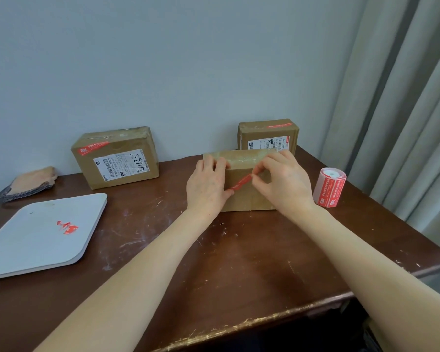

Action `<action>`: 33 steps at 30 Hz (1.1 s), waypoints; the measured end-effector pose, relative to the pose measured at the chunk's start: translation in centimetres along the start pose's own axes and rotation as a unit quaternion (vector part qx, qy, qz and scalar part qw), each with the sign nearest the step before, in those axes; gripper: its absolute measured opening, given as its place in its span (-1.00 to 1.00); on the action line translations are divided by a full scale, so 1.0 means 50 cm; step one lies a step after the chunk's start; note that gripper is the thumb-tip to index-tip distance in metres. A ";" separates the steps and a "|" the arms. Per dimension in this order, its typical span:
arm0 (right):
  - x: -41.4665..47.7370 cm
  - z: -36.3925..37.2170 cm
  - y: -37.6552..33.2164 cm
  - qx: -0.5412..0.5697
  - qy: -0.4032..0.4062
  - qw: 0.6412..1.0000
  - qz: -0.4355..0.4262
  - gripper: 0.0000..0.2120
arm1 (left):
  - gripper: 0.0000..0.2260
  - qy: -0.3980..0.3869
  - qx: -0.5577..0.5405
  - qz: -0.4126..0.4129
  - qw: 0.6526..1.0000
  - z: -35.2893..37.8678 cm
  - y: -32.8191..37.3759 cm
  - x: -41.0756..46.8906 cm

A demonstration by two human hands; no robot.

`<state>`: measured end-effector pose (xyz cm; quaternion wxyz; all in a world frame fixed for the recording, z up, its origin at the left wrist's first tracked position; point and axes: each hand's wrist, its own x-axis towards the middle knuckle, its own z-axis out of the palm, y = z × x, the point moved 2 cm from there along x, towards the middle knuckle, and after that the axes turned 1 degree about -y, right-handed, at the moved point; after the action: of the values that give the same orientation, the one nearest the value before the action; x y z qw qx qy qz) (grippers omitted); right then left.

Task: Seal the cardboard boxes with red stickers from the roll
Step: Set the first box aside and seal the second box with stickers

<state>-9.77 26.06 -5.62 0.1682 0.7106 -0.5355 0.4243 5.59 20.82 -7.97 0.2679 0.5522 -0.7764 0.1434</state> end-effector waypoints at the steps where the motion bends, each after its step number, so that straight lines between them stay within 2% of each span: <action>1: 0.003 -0.004 0.000 0.003 0.002 1.000 -0.002 -0.92 | -0.49 0.000 -0.001 0.000 1.000 -0.001 0.000 0.000; 7: 0.019 -0.017 0.002 0.011 -0.005 1.000 0.006 -0.93 | -0.47 -0.011 -0.007 0.007 1.000 -0.005 -0.004 0.002; 10: 0.030 -0.022 0.007 0.017 -0.009 0.999 0.026 -0.92 | -0.38 -0.040 -0.027 0.011 0.999 -0.014 -0.011 0.007; 13: 0.052 -0.029 0.014 0.041 -0.018 0.997 0.064 -0.92 | -0.23 -0.099 -0.102 0.002 0.990 -0.041 -0.024 0.019; 16: 0.078 -0.037 0.019 0.089 -0.038 0.989 0.116 -0.91 | -0.20 -0.130 -0.206 -0.021 0.970 -0.074 -0.038 0.038; 19: 0.098 -0.048 0.020 0.145 -0.044 0.974 0.167 -0.91 | -0.30 -0.129 -0.374 -0.082 0.915 -0.098 -0.042 0.057; 23: 0.115 -0.051 0.026 0.216 -0.052 0.945 0.240 -0.91 | -0.55 -0.120 -0.507 -0.130 0.844 -0.109 -0.040 0.077; 28: 0.126 -0.053 0.037 0.289 -0.067 0.912 0.285 -0.85 | -0.88 -0.124 -0.579 -0.180 0.785 -0.113 -0.029 0.097; 33: 0.137 -0.044 0.059 0.355 -0.094 0.865 0.341 -0.85 | -0.96 -0.125 -0.620 -0.204 0.748 -0.114 -0.018 0.125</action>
<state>-12.91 22.26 0.38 -0.3016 0.5321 -0.5706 0.5481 6.37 18.59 0.18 0.4748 0.4234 -0.5898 -0.4974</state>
